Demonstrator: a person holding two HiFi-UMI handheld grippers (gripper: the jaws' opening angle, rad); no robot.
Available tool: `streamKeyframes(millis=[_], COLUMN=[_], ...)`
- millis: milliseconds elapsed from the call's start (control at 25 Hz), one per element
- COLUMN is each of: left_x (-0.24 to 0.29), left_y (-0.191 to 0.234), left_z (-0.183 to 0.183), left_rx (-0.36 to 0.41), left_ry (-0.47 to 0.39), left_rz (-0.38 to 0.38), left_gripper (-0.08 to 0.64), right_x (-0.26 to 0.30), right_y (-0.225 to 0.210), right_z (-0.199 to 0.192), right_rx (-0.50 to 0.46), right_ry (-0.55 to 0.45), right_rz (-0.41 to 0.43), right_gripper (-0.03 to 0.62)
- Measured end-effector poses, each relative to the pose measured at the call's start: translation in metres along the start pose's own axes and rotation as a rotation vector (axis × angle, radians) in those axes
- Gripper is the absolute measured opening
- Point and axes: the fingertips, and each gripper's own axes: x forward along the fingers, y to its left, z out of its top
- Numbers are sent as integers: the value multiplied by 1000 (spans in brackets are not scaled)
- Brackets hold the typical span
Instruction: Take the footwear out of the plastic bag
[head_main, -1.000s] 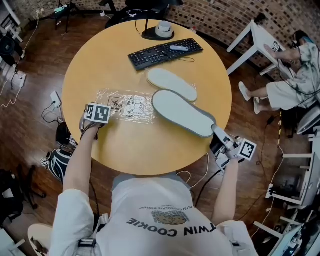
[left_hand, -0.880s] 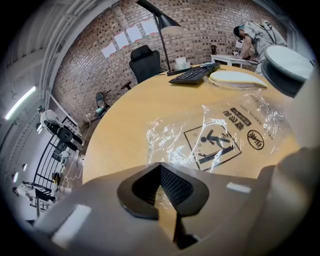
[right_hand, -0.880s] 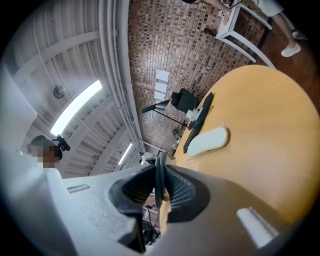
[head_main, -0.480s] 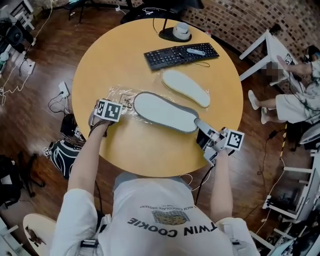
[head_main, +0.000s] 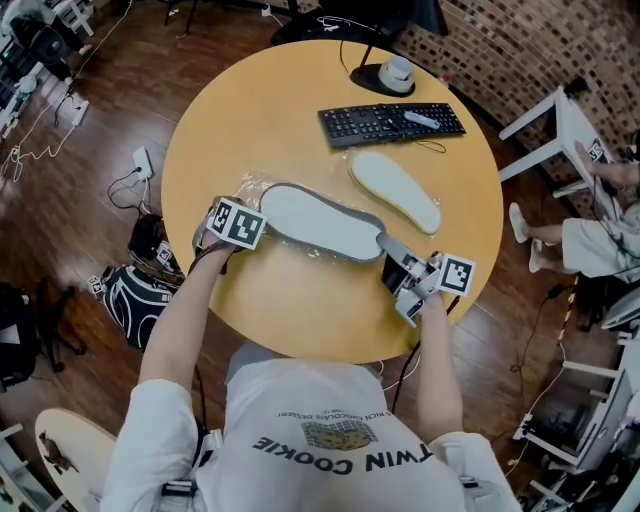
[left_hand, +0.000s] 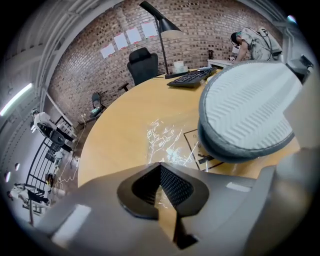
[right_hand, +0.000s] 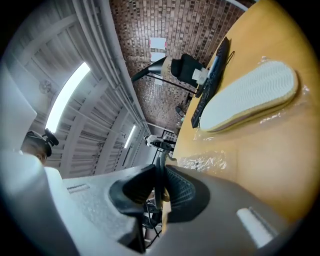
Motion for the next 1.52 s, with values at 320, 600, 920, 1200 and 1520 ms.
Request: streamKeyframes(millis=[320, 600, 920, 1200, 1520], left_x=[-1, -3, 0, -25, -82], left_y=[2, 4, 4, -2, -52], left_z=[-2, -4, -1, 3, 20], left_rx=[-30, -48, -33, -72, -249], left_ry=[-5, -24, -6, -44, -153], left_rz=[-1, 3, 24, 106, 144], left_gripper=[-3, -3, 2, 2, 2], right_x=[31, 24, 27, 26, 22], right_y=[-26, -67, -84, -97, -92], right_z=[-9, -23, -22, -27, -24], right_rx=[92, 81, -195, -496, -560], right_ry=[3, 45, 136, 268, 328], right_rz=[-1, -268, -500, -695, -606], right_gripper=[64, 67, 93, 104, 109])
